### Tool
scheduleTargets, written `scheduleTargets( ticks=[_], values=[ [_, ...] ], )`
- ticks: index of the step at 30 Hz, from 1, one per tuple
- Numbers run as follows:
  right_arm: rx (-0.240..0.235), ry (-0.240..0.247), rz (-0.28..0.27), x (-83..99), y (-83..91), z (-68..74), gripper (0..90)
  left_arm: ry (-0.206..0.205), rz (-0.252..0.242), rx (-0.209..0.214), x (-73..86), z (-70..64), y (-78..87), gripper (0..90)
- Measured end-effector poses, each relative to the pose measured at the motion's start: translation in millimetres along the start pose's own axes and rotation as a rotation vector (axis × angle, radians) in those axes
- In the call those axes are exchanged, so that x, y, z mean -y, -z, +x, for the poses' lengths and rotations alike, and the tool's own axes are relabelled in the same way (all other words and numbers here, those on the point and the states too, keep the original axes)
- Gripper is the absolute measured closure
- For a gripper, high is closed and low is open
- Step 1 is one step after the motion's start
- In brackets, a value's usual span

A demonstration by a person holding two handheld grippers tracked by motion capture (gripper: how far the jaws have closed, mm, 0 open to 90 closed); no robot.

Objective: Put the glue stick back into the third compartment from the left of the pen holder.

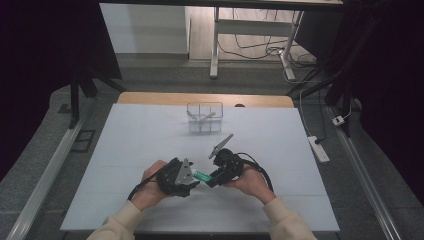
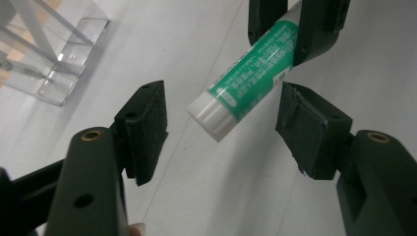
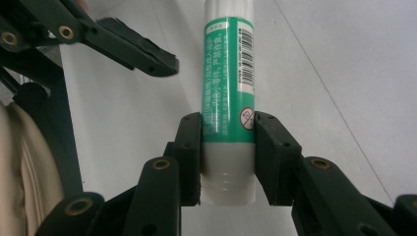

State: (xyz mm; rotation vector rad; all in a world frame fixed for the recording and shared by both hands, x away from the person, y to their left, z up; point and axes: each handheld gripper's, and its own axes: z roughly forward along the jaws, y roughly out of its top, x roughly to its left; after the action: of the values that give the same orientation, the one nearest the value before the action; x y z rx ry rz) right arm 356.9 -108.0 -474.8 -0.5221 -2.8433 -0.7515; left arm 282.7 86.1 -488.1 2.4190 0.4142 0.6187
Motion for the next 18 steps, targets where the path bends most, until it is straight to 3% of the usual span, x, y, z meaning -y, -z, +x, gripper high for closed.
scheduleTargets(
  ticks=[11,18],
  values=[
    [-0.017,0.002,0.005,0.1,2.3,-0.6,64.5,-0.112,0.062,-0.021,-6.6,-8.5,-13.4,44.8],
    [-0.047,-0.031,-0.009,1.4,5.4,-4.4,64.5,-0.163,0.096,-0.040,-8.2,-13.1,-19.5,51.1]
  ],
)
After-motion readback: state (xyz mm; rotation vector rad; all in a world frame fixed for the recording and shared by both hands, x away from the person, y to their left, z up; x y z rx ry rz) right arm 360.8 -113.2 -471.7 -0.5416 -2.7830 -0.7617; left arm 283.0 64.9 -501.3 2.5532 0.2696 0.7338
